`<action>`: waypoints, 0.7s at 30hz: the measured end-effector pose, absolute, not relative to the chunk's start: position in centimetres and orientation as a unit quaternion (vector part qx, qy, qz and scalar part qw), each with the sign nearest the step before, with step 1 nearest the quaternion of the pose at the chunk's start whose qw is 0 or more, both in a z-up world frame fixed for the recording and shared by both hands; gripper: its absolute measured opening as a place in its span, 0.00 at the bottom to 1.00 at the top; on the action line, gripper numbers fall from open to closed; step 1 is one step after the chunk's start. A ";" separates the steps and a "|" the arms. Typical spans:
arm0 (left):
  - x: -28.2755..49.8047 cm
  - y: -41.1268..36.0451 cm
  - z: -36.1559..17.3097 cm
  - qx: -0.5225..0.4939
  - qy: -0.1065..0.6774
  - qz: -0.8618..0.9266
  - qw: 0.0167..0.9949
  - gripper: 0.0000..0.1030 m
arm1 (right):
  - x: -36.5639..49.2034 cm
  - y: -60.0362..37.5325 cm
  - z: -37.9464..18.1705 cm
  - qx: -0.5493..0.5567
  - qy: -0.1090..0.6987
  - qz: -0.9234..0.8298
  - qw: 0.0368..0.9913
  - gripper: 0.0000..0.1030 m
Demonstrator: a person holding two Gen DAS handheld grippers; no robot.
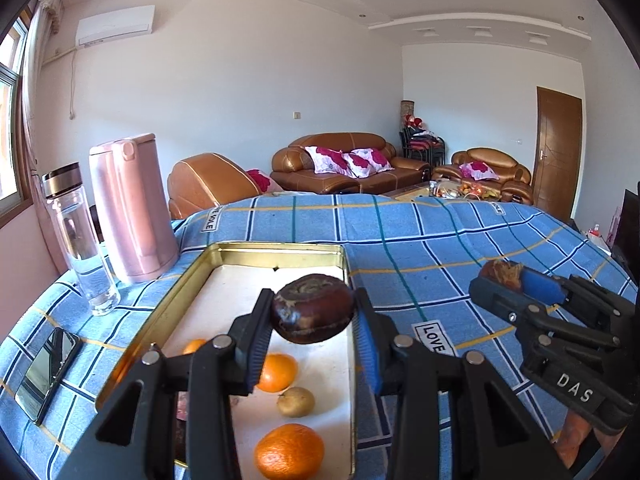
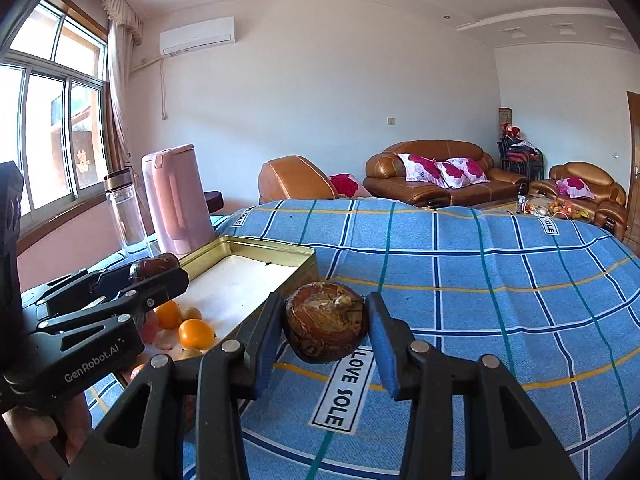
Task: Organize fruits
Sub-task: 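Carry both brown fruits in the grippers back over the gold tray, then lower both brown fruits into the tray and open both grippers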
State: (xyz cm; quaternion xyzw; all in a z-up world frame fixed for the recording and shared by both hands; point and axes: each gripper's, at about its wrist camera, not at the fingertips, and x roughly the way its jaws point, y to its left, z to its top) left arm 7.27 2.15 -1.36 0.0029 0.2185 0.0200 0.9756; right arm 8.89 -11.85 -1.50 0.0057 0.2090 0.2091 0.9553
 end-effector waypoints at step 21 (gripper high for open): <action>5.6 8.3 -2.3 -0.018 0.230 0.073 0.970 0.39 | 8.6 -5.4 -0.7 -0.024 0.208 0.260 0.943 0.43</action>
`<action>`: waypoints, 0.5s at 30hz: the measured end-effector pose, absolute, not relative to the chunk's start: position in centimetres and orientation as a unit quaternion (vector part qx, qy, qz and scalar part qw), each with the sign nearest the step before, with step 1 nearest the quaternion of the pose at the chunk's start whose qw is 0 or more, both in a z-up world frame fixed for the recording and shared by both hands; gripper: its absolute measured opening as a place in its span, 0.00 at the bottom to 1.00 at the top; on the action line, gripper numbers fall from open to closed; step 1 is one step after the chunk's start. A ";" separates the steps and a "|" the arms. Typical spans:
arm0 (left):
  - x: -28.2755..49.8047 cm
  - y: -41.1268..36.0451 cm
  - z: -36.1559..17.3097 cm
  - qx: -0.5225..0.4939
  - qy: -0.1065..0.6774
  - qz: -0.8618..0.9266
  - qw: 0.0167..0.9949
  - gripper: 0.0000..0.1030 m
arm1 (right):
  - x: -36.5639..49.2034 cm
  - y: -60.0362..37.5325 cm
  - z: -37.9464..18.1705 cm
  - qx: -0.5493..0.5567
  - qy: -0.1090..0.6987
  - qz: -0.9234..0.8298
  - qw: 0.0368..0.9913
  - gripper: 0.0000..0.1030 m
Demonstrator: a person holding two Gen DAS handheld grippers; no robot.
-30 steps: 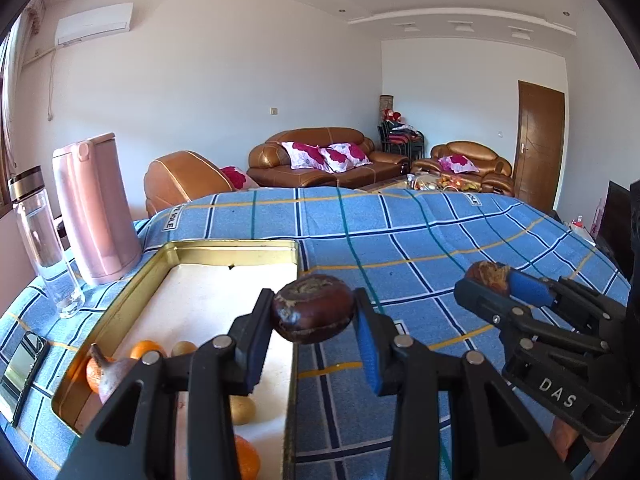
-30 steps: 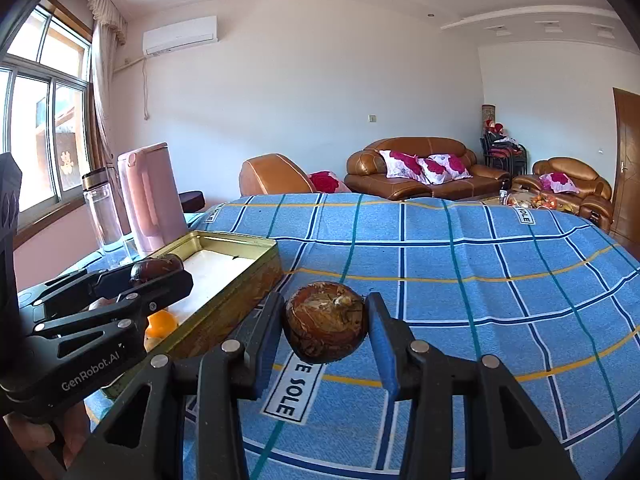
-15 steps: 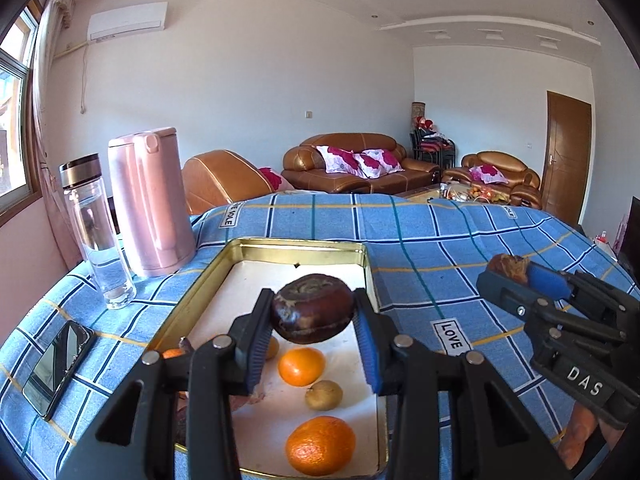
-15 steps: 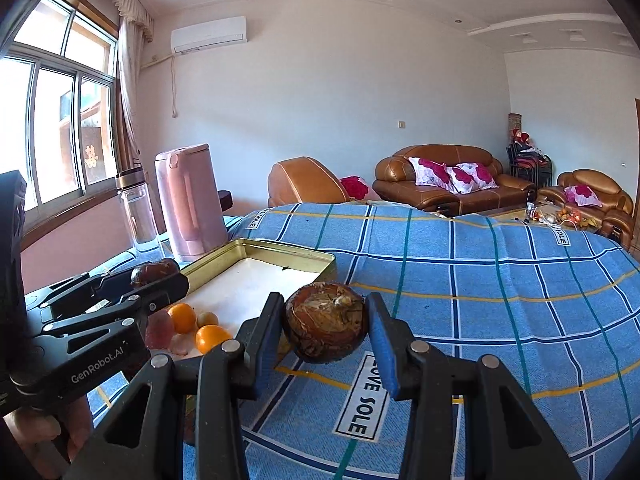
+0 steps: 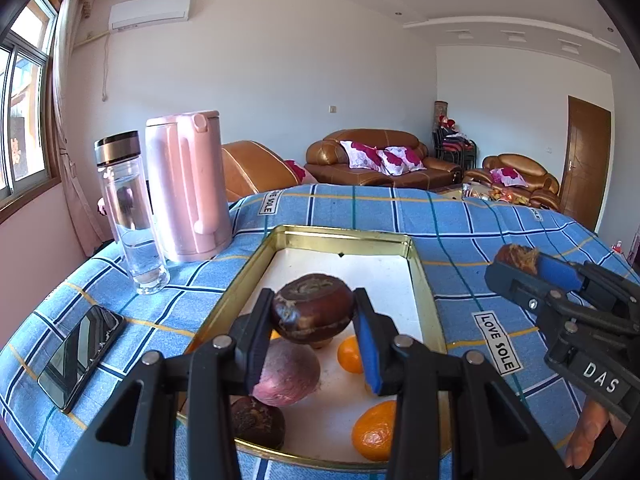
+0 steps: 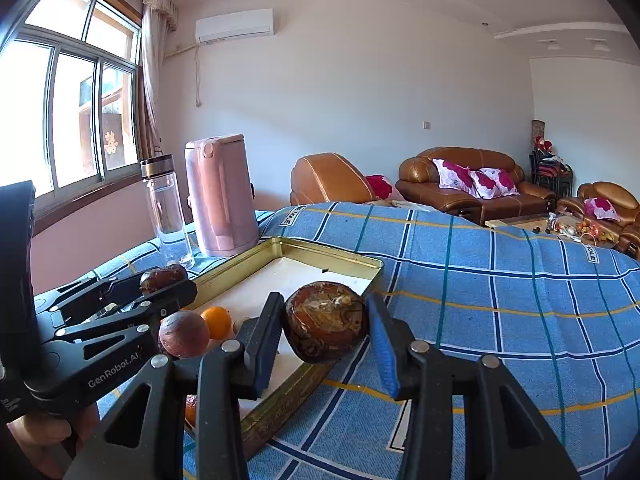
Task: Organize fruits
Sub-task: 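Lower both brown fruits into the tray and open both grippers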
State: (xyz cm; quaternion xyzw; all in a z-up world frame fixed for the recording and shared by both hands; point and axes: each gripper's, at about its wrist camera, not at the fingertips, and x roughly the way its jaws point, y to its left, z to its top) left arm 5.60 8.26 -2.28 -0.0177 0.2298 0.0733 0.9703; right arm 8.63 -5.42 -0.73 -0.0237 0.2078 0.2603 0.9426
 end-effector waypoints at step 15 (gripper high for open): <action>4.8 12.3 -3.2 -0.028 0.236 0.107 0.965 0.39 | 8.6 -1.9 -1.6 -0.038 0.220 0.287 0.932 0.43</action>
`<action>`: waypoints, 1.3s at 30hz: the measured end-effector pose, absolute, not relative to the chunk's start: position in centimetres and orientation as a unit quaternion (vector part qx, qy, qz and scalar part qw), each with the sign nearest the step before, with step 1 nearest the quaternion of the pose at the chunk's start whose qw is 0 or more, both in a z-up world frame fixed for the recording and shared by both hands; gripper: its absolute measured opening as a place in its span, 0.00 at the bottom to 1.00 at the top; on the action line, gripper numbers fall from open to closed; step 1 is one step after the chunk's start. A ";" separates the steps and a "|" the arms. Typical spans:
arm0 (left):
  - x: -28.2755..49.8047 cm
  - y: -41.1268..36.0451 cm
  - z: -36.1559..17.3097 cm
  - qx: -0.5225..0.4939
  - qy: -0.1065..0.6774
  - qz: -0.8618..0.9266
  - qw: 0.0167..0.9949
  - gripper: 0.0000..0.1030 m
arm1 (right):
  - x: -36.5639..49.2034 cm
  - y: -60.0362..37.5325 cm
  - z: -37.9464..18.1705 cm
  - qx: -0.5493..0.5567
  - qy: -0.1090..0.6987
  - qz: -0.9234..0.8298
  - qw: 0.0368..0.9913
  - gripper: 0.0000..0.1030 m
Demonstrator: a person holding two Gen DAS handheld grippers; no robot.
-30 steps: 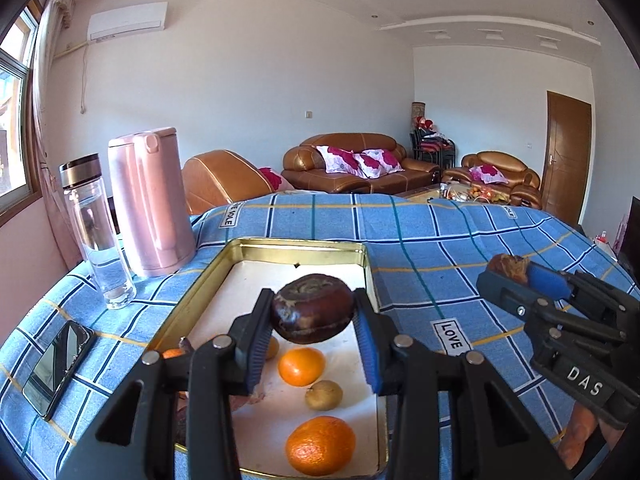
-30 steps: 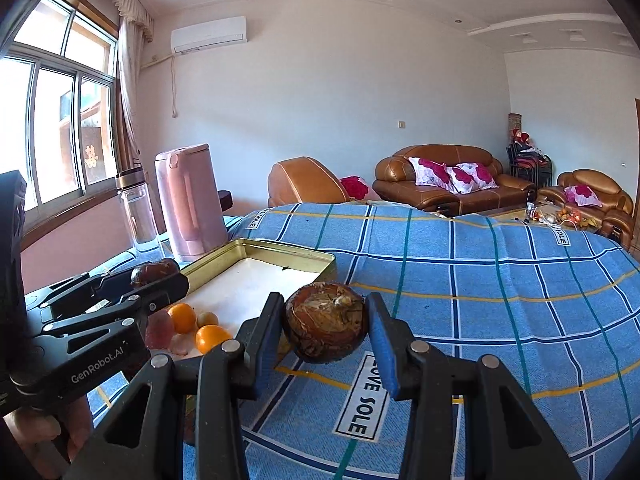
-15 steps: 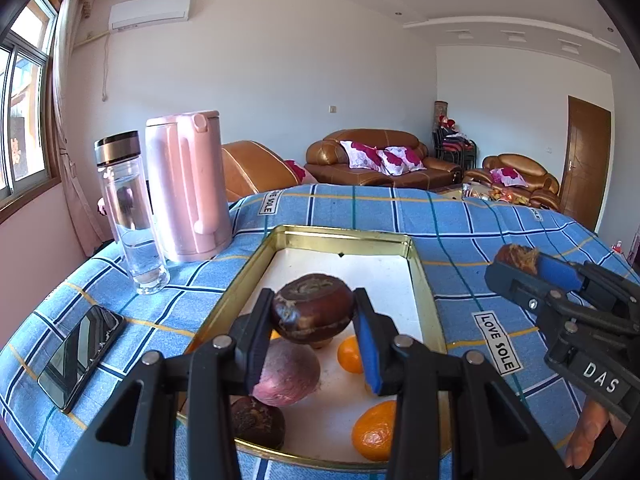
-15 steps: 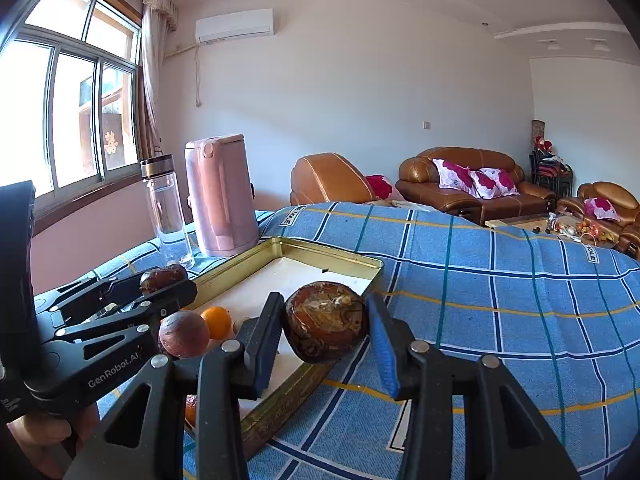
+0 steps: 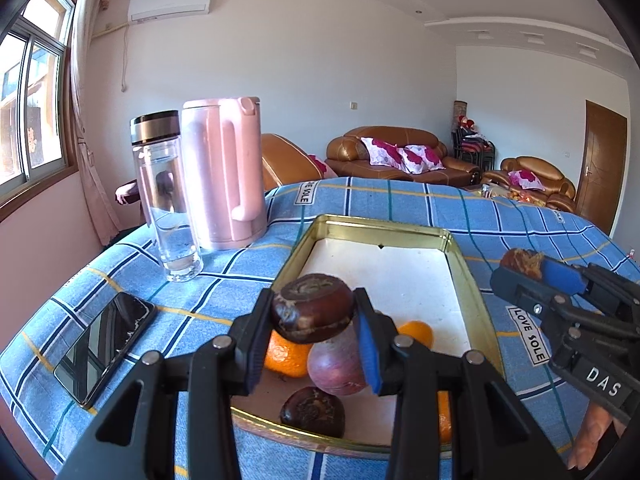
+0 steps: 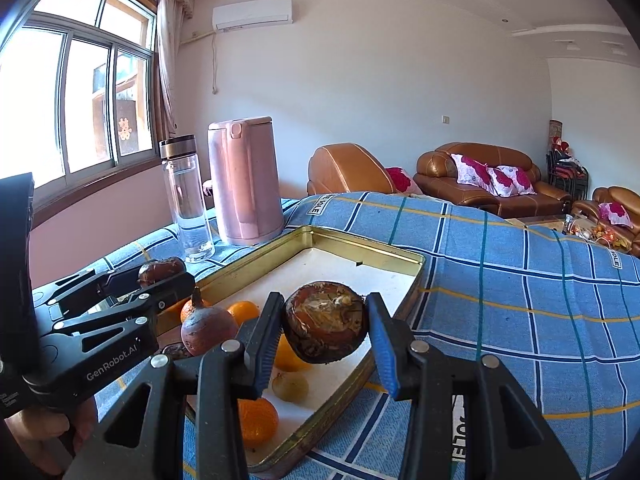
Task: Organize fruits
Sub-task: 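Lower both brown fruits into the tray and open both grippers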
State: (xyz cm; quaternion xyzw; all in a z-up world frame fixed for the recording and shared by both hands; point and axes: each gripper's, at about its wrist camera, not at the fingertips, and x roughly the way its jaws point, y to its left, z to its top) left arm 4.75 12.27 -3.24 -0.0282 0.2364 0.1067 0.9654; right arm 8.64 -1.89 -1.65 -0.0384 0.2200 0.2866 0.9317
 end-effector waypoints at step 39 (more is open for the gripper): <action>5.2 15.2 -6.4 -0.031 0.271 0.126 0.954 0.39 | 9.2 2.3 -4.7 -0.060 0.275 0.320 0.905 0.43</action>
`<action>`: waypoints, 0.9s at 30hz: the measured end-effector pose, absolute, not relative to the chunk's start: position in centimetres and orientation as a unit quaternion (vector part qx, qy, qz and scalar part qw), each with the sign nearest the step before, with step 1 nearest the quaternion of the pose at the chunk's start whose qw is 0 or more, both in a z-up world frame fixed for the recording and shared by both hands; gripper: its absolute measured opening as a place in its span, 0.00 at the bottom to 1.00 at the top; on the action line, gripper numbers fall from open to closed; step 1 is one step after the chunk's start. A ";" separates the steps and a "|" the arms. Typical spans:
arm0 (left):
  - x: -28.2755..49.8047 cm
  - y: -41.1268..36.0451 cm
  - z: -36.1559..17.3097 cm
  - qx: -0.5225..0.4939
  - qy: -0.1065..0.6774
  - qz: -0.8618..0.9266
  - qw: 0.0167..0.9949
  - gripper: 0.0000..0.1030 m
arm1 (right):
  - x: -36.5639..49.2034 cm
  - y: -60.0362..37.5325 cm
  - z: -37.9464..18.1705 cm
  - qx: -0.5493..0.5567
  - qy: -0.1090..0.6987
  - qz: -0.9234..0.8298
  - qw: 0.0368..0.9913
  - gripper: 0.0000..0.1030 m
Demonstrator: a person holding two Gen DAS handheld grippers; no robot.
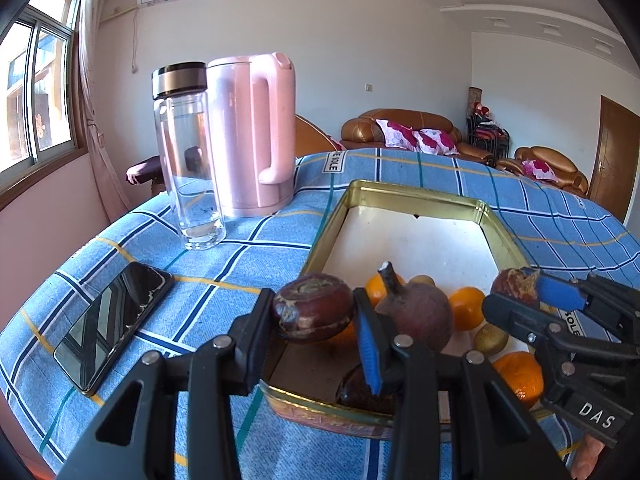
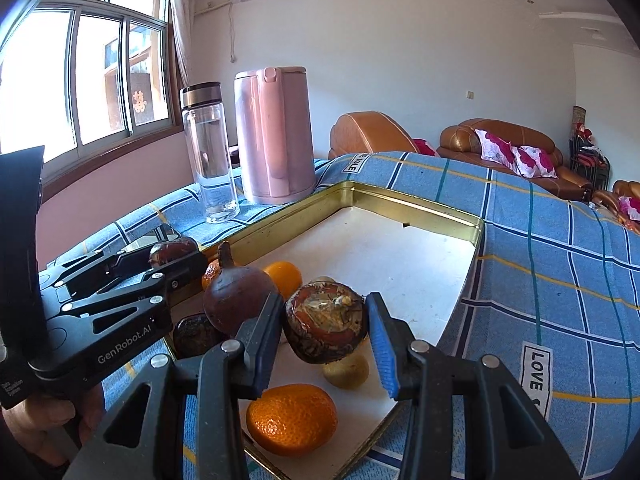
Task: Organize fruits
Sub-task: 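Lower both brown fruits into the tray and open both grippers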
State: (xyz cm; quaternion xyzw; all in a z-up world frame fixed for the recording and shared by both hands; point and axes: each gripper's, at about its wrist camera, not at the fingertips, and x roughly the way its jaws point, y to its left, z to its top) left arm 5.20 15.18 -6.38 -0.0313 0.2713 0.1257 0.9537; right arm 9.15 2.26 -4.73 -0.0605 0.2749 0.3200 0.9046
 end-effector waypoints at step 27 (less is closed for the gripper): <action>3.3 13.8 -4.3 -0.035 0.232 0.117 0.965 0.98 | 7.9 -2.7 -2.7 -0.037 0.243 0.246 0.938 0.65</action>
